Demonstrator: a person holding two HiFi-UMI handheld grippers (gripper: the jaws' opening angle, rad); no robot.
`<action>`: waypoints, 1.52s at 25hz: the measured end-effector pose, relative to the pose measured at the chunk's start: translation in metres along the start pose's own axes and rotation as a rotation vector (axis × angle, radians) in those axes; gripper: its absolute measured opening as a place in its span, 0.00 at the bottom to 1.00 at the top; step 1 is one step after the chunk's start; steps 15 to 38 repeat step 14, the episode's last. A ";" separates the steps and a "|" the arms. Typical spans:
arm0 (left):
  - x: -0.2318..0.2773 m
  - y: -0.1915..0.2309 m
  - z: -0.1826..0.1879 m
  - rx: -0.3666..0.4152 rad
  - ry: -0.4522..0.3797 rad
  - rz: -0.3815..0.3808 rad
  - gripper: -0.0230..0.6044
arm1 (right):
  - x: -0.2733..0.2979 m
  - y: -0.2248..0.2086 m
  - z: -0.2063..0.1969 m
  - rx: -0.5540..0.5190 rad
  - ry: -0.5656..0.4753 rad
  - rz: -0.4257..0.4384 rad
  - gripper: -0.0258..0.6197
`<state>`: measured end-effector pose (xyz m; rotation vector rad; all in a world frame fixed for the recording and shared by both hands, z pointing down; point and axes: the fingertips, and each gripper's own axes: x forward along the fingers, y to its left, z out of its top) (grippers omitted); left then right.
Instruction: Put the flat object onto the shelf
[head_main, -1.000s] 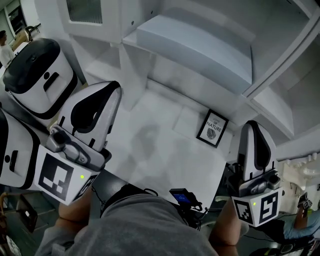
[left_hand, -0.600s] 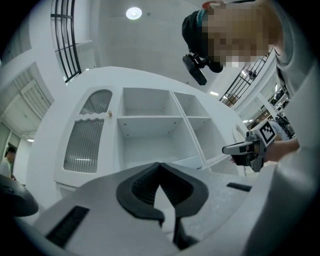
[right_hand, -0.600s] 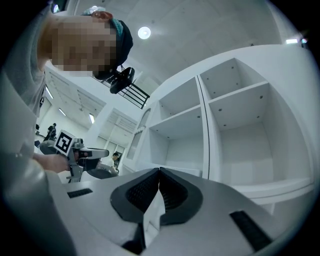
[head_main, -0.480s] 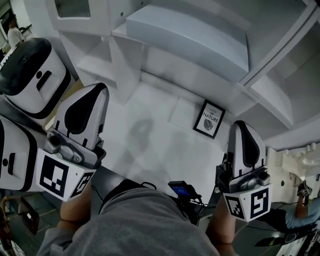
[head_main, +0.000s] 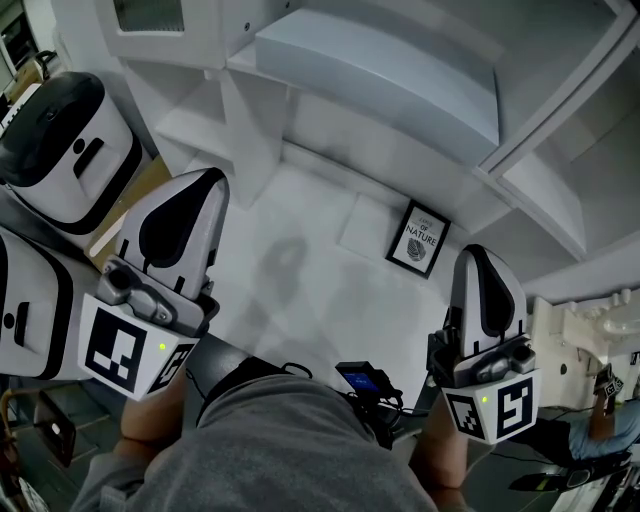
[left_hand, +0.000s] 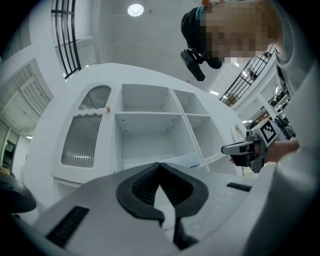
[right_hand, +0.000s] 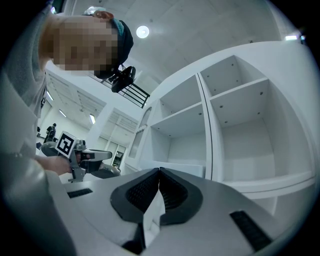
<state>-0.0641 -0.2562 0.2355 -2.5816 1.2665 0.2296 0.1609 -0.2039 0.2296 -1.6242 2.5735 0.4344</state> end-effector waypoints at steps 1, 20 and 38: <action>0.000 0.000 0.000 0.000 0.001 0.000 0.05 | 0.000 0.000 0.000 0.000 0.000 0.001 0.08; -0.003 -0.004 0.001 0.007 0.006 0.005 0.05 | -0.002 0.003 0.002 0.000 -0.007 0.015 0.08; -0.003 -0.004 0.001 0.007 0.006 0.005 0.05 | -0.002 0.003 0.002 0.000 -0.007 0.015 0.08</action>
